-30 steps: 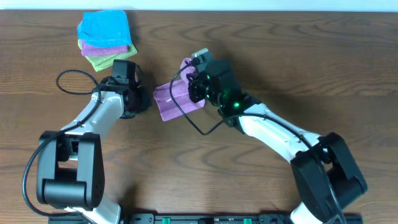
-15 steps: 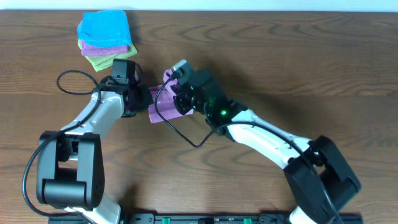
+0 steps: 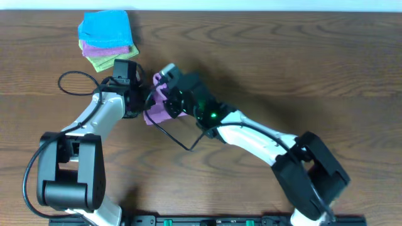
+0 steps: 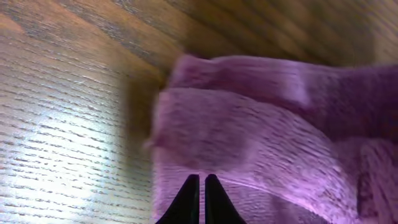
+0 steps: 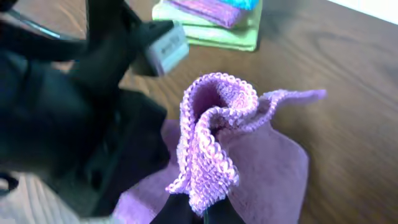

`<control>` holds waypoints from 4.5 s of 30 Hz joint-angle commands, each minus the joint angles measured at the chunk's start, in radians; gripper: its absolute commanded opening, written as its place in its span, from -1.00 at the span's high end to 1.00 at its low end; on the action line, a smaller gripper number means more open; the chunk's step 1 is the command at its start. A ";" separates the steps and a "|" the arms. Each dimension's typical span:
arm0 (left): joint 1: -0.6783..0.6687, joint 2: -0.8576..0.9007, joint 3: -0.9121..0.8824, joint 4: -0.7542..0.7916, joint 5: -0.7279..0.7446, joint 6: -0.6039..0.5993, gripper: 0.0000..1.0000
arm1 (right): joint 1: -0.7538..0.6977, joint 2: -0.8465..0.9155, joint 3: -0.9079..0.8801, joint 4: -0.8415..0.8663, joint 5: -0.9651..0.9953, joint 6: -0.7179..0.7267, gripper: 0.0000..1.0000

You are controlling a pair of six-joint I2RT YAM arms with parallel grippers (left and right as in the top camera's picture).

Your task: Fold the cloth

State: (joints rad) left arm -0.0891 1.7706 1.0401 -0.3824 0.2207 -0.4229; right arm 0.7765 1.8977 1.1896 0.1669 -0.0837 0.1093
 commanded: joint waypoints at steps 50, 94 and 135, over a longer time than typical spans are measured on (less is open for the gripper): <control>0.220 -0.177 -0.004 -0.158 -0.071 0.109 0.88 | 0.152 0.262 0.151 0.011 0.074 -0.107 0.24; 0.326 -0.209 -0.003 -0.113 0.043 0.101 0.88 | 0.172 0.234 0.153 -0.110 -0.132 -0.015 -0.68; 0.326 -0.335 0.010 -0.115 0.062 0.062 0.49 | 0.118 0.107 0.159 -0.157 -0.146 0.002 -0.88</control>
State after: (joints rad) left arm 0.2329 1.4563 1.0401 -0.4946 0.2817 -0.3397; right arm 0.9073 2.0594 1.3258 0.0116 -0.2710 0.0971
